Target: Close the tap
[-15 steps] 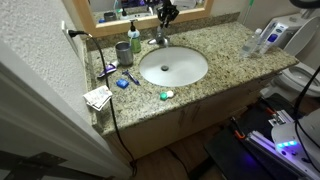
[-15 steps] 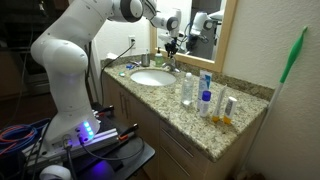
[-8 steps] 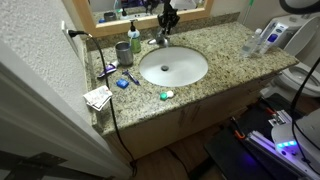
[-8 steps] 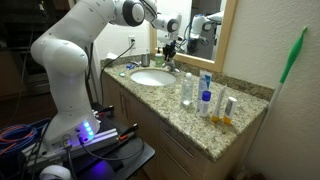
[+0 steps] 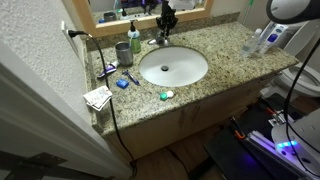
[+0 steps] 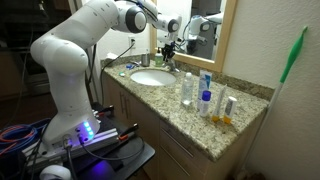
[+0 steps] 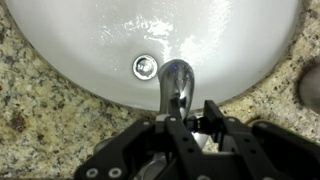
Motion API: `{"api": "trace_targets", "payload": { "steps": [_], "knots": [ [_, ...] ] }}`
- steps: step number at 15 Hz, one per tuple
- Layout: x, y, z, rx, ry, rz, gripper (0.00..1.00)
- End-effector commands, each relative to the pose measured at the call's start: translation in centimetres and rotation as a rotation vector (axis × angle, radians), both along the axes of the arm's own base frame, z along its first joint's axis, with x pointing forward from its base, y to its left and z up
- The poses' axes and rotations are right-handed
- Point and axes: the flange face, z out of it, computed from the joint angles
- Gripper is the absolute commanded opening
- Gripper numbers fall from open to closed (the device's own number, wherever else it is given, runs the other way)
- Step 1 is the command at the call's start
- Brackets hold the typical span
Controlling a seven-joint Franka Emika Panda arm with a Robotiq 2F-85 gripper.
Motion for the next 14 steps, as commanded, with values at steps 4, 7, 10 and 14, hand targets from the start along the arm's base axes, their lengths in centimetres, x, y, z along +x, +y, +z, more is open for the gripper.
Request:
{"api": "trace_targets", "payload": {
  "steps": [4, 7, 10, 14],
  "knots": [
    [-1.9, 1.5, 0.3, -0.004, 0.092, 0.076, 0.62],
    [-2.6, 1.5, 3.9, 0.041, 0.022, 0.105, 0.84],
    [-4.0, 0.0, 7.0, 0.029, -0.016, 0.103, 0.99],
    [-3.5, -0.3, 8.7, 0.027, -0.035, 0.086, 1.00]
  ]
}}
